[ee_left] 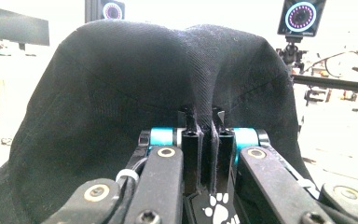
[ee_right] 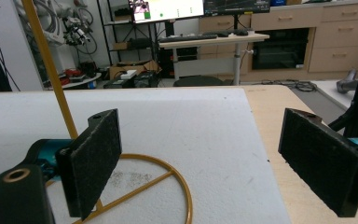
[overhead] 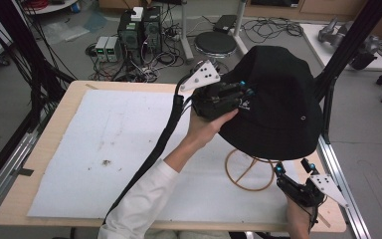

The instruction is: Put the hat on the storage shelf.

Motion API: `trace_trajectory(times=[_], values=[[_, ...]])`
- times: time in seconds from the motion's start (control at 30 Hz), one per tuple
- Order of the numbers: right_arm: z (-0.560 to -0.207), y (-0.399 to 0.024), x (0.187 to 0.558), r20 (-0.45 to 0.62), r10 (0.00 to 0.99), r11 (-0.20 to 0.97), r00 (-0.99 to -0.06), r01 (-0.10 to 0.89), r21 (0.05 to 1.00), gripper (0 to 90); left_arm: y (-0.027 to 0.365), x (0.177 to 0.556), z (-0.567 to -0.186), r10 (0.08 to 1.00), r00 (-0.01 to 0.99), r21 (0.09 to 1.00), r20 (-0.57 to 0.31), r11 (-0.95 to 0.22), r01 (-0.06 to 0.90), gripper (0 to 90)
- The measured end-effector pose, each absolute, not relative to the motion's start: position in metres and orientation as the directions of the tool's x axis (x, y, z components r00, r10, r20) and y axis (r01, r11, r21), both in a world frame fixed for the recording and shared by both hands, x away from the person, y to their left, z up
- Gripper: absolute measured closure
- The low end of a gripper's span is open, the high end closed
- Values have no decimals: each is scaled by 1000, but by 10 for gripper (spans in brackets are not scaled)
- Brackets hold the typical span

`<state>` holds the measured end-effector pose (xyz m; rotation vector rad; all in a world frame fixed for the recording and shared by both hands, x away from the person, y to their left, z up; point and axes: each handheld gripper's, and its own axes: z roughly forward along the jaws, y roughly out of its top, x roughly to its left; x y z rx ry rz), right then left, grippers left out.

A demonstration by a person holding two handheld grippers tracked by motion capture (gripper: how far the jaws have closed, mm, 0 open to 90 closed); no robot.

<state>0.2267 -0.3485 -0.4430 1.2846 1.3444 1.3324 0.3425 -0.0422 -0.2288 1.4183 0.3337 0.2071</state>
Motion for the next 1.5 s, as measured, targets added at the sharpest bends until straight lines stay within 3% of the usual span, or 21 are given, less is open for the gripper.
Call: trace_trajectory(times=[1.07,1.5], values=[[-443,-350,225,110,985,-98,-132,98,990,124,-57,321,-277,343,938,999,-44,11,42,857],[-443,-349,225,103,986,-90,-133,101,991,124,-54,319,-288,332,941,998,-60,17,58,846]])
